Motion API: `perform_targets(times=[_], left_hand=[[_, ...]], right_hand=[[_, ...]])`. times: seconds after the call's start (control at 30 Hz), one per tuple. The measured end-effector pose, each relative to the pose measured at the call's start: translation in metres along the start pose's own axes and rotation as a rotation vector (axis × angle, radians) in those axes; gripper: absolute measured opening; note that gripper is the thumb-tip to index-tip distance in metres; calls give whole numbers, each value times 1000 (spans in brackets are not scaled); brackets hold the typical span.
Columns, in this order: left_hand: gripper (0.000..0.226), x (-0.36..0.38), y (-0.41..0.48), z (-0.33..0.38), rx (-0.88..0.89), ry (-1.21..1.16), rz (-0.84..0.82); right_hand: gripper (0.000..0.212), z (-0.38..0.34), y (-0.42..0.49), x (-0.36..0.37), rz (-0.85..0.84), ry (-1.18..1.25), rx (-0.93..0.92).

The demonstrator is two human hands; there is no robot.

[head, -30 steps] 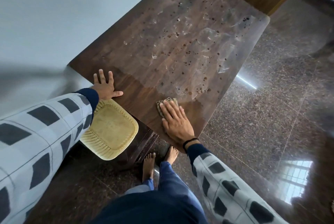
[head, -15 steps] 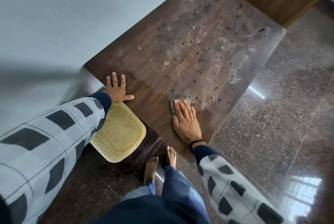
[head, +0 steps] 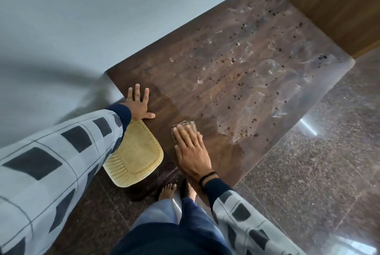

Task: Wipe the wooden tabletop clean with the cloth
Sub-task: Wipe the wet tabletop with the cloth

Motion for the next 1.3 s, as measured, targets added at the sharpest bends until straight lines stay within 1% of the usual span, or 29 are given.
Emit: perform_targets(times=[0.03, 0.07, 0.1, 0.13, 0.2, 0.23, 0.27, 0.33, 0.37, 0.4, 0.43, 0.5, 0.53, 0.57, 0.6, 0.67, 0.7, 0.73, 0.77, 0.87, 0.9, 0.93, 1.03, 1.07, 1.1, 1.17, 1.2, 1.23, 1.3], left_hand=[[101, 0, 0, 1, -3, -5, 1], [101, 0, 0, 1, -3, -11, 3], [102, 0, 0, 1, 0, -15, 10], [102, -1, 0, 1, 5, -20, 17], [103, 0, 0, -1, 12, -41, 15], [103, 0, 1, -1, 12, -36, 20], [103, 0, 1, -2, 9, -24, 23], [102, 0, 1, -2, 3, -24, 12], [102, -1, 2, -1, 2, -33, 11], [102, -1, 2, -1, 1, -41, 15], [103, -1, 2, -1, 4, -47, 19], [103, 0, 3, -1, 10, -70, 18], [103, 1, 4, -1, 12, -82, 17], [104, 2, 6, -2, 11, -78, 17], [104, 3, 7, -3, 6, -63, 14], [104, 4, 9, -4, -6, -45, 9], [104, 3, 10, -4, -4, -50, 12], [104, 4, 10, -3, 2, -61, 19], [104, 4, 10, -3, 11, -74, 27], [105, 4, 10, -5, 31, -104, 35], [105, 4, 10, -5, 32, -102, 37], [105, 5, 10, -5, 31, -94, 35], [104, 3, 10, -4, 21, -89, 29], [104, 3, 9, -3, 16, -82, 29], [103, 3, 8, -2, 11, -70, 31], [103, 3, 7, -2, 8, -62, 36], [102, 3, 7, -2, 11, -70, 36], [103, 3, 8, -3, 16, -77, 35], [104, 3, 10, -4, 27, -89, 26]], right_hand=[[57, -2, 5, -1, -16, -32, -127], [57, 1, 12, -5, -19, -68, -205], [57, 13, 22, -10, -12, -83, -196], [57, 30, 33, -17, 6, -56, -97], [58, 54, 37, -21, 27, 44, 198], [59, 50, 33, -18, 43, 56, 260], [59, 35, 28, -14, 56, 50, 213], [58, 8, 21, -7, 20, 16, -32], [58, 7, 27, -9, 5, -14, -152], [58, 11, 36, -13, 2, -55, -225], [57, 21, 49, -17, -3, -71, -205], [58, 50, 65, -24, 19, -11, 51], [58, 53, 61, -23, 33, 32, 171], [58, 45, 54, -17, 43, 48, 205], [58, 26, 45, -11, 45, 41, 131], [57, -1, 30, -2, 17, 6, -113], [57, -2, 34, -3, 7, -16, -207], [56, 3, 44, -9, 16, -51, -250], [56, 12, 57, -14, 20, -62, -215], [59, 42, 77, -20, 36, 35, 126], [59, 37, 71, -16, 43, 48, 158], [59, 25, 62, -11, 47, 50, 106], [59, 11, 54, -7, 5, -22, -195], [58, 16, 65, -11, 3, -59, -229], [59, 26, 78, -15, -1, -65, -180], [59, 43, 93, -19, 0, -2, 35], [60, 39, 89, -18, 8, 19, 77], [60, 27, 81, -14, 18, 17, 34], [59, 4, 60, -3, -7, -11, -172]])
Point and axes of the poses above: each hand's wrist, its own y-axis towards the middle knuckle, its own x-axis out of the palm, z = x × y, the point moved 10 cm from there along y, towards the middle knuckle, and after that the axes turned 4 degrees about -y, right-handed, at the moved point
